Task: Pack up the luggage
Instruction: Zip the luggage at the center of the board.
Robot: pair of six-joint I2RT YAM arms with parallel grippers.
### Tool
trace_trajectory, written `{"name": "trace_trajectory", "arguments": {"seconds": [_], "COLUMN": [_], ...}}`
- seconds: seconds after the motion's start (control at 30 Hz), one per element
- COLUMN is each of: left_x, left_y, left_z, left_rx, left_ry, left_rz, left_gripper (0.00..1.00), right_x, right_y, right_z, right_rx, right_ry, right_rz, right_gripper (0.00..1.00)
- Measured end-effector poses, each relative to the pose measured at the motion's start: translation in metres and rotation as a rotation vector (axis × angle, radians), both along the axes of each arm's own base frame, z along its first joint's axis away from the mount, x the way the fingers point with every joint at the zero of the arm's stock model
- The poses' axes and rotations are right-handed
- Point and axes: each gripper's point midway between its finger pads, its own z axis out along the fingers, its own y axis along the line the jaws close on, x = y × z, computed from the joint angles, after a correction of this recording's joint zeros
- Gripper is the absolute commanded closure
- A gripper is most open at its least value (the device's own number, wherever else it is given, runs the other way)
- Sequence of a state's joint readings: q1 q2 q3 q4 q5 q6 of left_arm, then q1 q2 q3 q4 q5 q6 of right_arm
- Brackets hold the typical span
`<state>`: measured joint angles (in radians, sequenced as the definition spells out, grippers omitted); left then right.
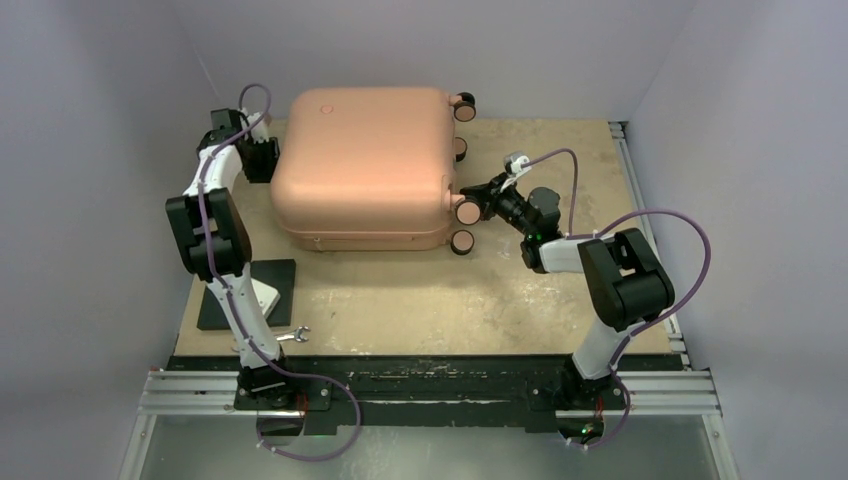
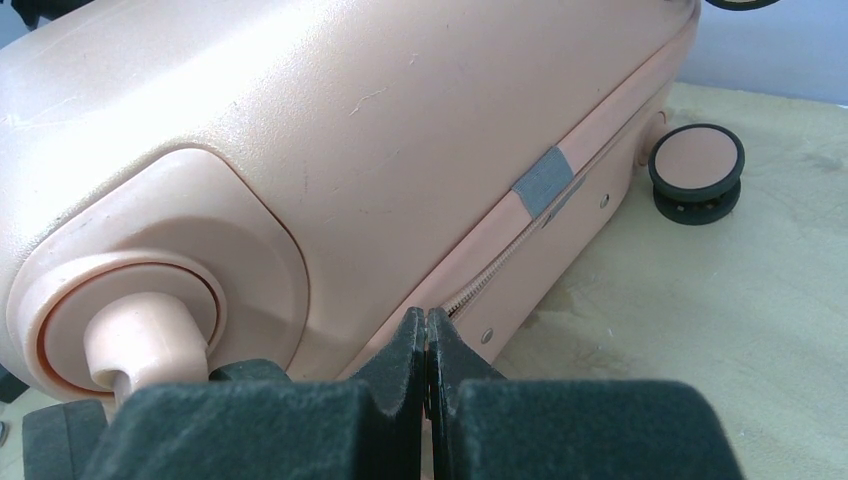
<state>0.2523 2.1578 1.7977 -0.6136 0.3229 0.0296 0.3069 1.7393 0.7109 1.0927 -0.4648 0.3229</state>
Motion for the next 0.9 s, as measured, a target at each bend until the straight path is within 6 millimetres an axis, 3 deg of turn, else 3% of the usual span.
{"name": "trace_trajectory", "arguments": {"seconds": [0.27, 0.67, 0.9], "left_x": [0.002, 0.002, 0.000], "left_y": [-0.010, -0.004, -0.003], "left_z": [-0.008, -0.008, -0.009], "left_rx": [0.034, 0.122, 0.181], "left_ry": [0.003, -0.011, -0.014], "left_rz": [-0.031, -0.049, -0.089], "left_gripper": [1.00, 1.00, 1.00], "right_x": [0.001, 0.017, 0.037], "right_y": [0.000, -0.013, -0.020], "right_z": [0.000, -0.005, -0.001], "right_rx": [-0.011, -0.077, -0.110], "right_ry": [-0.010, -0.040, -0.046], "right_rz": [-0.003, -0.118, -0.179], "right_gripper": [1.00, 1.00, 1.00]}}
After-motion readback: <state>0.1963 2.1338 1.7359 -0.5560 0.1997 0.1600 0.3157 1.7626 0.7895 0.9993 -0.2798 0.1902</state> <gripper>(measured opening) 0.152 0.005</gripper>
